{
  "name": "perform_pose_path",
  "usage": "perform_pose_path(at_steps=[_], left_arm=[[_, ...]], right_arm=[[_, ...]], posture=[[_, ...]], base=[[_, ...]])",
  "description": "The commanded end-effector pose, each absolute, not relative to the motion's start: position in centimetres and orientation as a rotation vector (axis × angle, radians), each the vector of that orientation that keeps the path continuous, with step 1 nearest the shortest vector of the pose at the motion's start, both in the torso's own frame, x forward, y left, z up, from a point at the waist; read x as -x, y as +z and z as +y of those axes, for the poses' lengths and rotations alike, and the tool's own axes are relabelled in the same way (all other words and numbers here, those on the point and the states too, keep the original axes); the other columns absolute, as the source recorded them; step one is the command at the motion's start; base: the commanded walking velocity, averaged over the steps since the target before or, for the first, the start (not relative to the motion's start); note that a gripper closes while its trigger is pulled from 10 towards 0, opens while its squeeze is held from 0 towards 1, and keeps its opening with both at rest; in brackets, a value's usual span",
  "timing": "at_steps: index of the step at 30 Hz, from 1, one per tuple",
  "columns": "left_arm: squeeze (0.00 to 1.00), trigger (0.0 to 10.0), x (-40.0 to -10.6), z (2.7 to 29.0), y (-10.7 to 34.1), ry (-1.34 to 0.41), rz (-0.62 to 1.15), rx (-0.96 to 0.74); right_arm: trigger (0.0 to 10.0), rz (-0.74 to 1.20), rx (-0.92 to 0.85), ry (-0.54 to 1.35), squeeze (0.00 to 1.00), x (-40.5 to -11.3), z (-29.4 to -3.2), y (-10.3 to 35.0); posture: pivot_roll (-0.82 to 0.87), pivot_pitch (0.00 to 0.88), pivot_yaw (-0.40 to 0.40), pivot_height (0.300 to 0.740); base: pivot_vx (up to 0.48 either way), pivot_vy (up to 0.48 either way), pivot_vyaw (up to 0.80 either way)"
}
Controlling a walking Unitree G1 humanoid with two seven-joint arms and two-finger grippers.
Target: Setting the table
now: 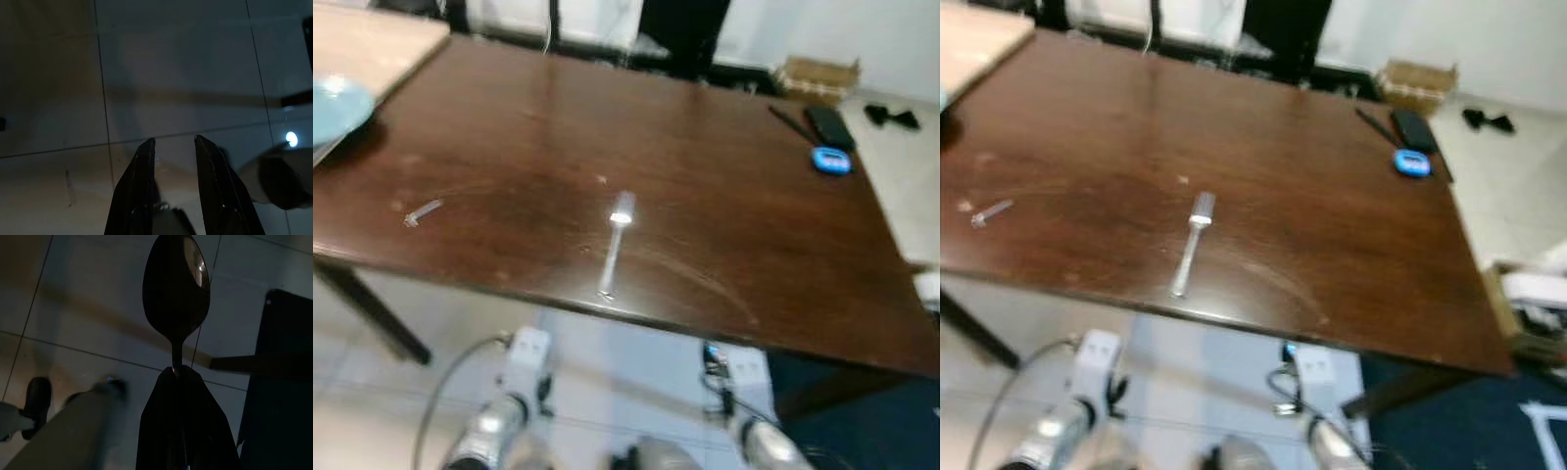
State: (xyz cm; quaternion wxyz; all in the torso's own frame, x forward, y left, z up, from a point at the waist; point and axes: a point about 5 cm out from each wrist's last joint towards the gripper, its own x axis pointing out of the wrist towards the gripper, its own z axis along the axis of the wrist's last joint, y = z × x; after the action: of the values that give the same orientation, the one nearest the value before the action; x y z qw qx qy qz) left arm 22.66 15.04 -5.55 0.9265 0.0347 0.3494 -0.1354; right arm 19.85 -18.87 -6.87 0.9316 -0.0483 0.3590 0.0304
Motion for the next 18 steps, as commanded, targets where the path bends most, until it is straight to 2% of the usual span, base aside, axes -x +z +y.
perform_pose_path(at_steps=[1, 2, 8, 18], left_arm=[[0.0, 10.0, -22.1, 14.6, -5.9, -0.278, 0.735, -0.048], [0.0, 10.0, -22.2, 14.7, -5.9, -0.273, 0.726, -0.04], [0.0, 10.0, -22.3, 14.8, -5.7, -0.254, 0.697, 0.002], [0.0, 10.0, -21.9, 15.9, -5.9, -0.205, 0.705, -0.031]], right_arm=[[10.0, 0.737, 0.099, 0.05, 0.0, -19.9, -19.4, -6.8], [10.0, 0.736, 0.098, 0.05, 0.0, -19.9, -19.4, -6.8], [10.0, 0.739, 0.095, 0.051, 0.0, -19.9, -19.4, -6.8], [10.0, 0.741, 0.091, 0.059, 0.0, -20.0, -19.1, -6.8]], posture=[[0.03, 0.044, -0.031, 0.74], [0.03, 0.044, -0.031, 0.74], [0.03, 0.047, -0.035, 0.74], [0.04, 0.049, -0.038, 0.74]], base=[[0.0, 0.0, 0.0], [0.0, 0.0, 0.0], [0.0, 0.48, 0.0], [0.0, 0.0, 0.0]])
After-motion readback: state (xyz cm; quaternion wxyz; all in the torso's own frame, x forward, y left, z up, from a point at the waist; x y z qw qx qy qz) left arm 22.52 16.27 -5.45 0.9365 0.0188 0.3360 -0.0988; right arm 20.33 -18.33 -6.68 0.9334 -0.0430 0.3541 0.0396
